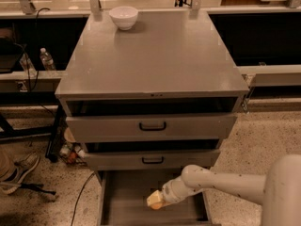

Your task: Pick orange from bottom drawer and place on counter

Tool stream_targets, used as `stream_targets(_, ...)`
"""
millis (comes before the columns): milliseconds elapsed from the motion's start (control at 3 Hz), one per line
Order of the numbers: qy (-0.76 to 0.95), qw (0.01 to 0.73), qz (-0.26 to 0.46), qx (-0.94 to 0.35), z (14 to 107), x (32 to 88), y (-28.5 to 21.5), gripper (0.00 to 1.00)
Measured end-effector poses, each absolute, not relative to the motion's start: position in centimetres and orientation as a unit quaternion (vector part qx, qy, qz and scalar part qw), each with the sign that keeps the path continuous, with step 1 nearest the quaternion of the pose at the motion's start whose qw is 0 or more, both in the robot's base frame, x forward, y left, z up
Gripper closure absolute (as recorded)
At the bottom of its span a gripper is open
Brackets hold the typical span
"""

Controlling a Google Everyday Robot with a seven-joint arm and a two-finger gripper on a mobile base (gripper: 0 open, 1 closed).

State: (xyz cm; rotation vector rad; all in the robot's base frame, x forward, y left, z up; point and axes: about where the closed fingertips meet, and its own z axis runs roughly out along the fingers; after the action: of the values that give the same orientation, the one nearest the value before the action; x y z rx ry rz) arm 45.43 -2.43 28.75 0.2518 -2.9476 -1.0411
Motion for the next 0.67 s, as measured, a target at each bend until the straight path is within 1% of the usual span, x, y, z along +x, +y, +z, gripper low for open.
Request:
stream_targets(333, -0.938, -0.012, -0.333, 0.092, 28.84, 44.48, -5.48, 1.00)
stream_targets(667, -0.938, -0.015, -0.333, 0.096, 29.14, 44.62, -5.01, 1.00)
